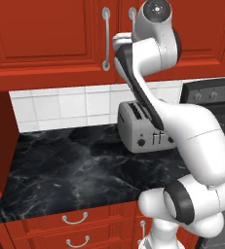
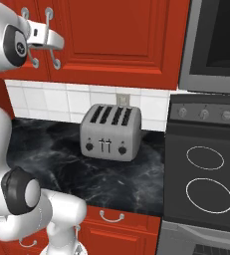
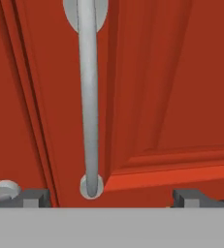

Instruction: Open the cabinet, pick the kettle from the cabinet, and place it in the sink.

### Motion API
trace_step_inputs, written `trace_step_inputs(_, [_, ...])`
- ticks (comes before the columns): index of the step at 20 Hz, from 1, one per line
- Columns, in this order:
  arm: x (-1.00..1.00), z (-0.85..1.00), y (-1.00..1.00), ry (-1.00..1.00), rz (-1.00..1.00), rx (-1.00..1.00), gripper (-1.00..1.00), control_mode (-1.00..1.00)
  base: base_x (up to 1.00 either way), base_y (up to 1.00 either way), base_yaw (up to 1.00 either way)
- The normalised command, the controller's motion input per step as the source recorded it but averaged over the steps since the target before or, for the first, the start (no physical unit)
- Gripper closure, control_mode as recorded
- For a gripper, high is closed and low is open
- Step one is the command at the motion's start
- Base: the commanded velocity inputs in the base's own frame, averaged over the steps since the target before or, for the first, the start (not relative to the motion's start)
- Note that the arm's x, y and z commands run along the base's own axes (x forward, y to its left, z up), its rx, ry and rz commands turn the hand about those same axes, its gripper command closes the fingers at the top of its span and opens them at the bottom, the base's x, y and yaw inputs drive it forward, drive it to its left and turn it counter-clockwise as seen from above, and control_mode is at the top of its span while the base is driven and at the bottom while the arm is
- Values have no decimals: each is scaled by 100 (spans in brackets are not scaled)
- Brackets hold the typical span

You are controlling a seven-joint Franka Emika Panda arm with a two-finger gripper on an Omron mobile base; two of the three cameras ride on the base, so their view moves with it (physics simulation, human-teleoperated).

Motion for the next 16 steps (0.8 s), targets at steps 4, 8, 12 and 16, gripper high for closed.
trace_step_inputs(4, [23,0,8,-6,0,0,-100,-100,0,0,0])
trace_step_inputs(8, [28,0,0,-3,0,0,-100,-100,0,0,0])
trace_step_inputs(12, [33,0,0,0,1,0,-100,-100,0,0,0])
trace_step_inputs(16, [35,0,0,0,3,2,-100,-100,0,0,0])
